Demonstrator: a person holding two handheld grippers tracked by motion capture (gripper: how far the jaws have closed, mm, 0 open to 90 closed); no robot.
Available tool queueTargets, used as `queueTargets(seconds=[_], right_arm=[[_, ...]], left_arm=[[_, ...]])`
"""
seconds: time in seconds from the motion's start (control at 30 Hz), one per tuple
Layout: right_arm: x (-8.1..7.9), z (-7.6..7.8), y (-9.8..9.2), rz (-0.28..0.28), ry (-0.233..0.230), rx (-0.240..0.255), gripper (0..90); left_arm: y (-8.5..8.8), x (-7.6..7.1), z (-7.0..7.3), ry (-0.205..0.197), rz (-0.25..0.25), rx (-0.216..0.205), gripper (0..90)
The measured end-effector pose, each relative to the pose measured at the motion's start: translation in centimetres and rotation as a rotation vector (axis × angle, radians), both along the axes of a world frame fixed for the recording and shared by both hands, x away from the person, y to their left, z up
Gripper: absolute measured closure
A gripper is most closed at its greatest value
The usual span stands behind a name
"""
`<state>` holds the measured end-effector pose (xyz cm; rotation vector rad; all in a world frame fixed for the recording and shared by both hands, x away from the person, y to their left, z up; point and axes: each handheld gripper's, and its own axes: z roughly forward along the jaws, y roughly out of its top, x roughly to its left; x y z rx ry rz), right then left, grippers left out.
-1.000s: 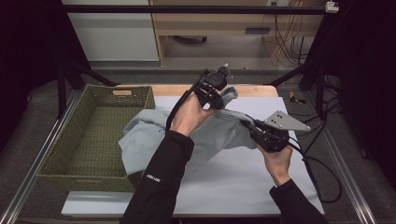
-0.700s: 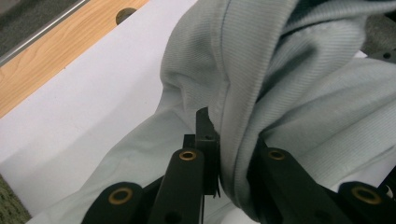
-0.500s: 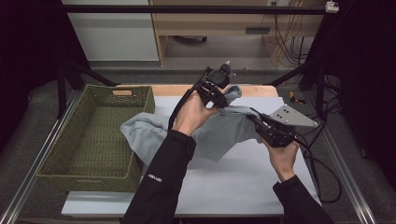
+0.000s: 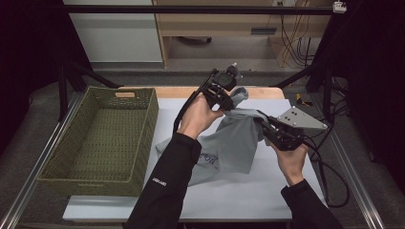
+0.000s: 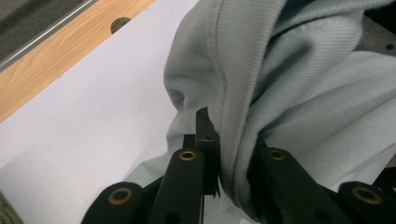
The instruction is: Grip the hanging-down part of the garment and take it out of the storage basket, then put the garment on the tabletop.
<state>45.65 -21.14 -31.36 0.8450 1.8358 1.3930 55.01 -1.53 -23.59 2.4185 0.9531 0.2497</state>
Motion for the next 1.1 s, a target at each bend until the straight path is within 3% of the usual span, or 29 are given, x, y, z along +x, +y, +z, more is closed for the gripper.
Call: queueTargets(seconds=[0.17, 0.27, 0.33, 0.47, 0.57, 0.8, 0.97, 1.0, 1.1], right_arm=[[-0.1, -1.8, 0.1, 0.035, 0.038, 0.037, 83.1], [-0.4, -2.7, -0.2, 0.054, 0.051, 0.072, 75.1], [-0.5, -3.3, -0.4, 0.067, 0.057, 0.106, 61.2], [-1.3, -4.5, -1.0, 0.05, 0.007, 0.157, 27.6], [-1.9, -5.0, -1.6, 0.052, 0.01, 0.171, 12.7], [-3.3, -5.6, -2.4, 0.076, 0.015, 0.2, 4.4], [-3.8, -5.6, -3.3, 0.074, 0.015, 0.175, 3.3], [-3.9, -5.7, -3.4, 0.071, 0.018, 0.175, 3.0], [-4.1, -6.1, -3.7, 0.069, 0.025, 0.191, 2.7]], left_arm=[[0.0, 0.0, -0.5, 0.003, 0.0, 0.013, 82.7], [-0.1, 0.0, -0.8, -0.001, -0.006, 0.025, 82.7], [0.0, 0.3, -0.9, 0.003, -0.009, 0.038, 82.7], [0.4, 0.4, -1.2, 0.003, 0.001, 0.034, 82.7], [0.7, 0.6, -1.5, -0.002, 0.001, 0.039, 82.6], [0.8, 0.6, -1.9, -0.006, -0.013, 0.053, 82.6], [1.4, 0.3, -2.6, -0.027, -0.026, 0.061, 82.3], [1.7, 0.3, -2.8, -0.031, -0.018, 0.045, 82.3], [2.3, 0.3, -3.4, -0.029, -0.014, 0.058, 82.2]])
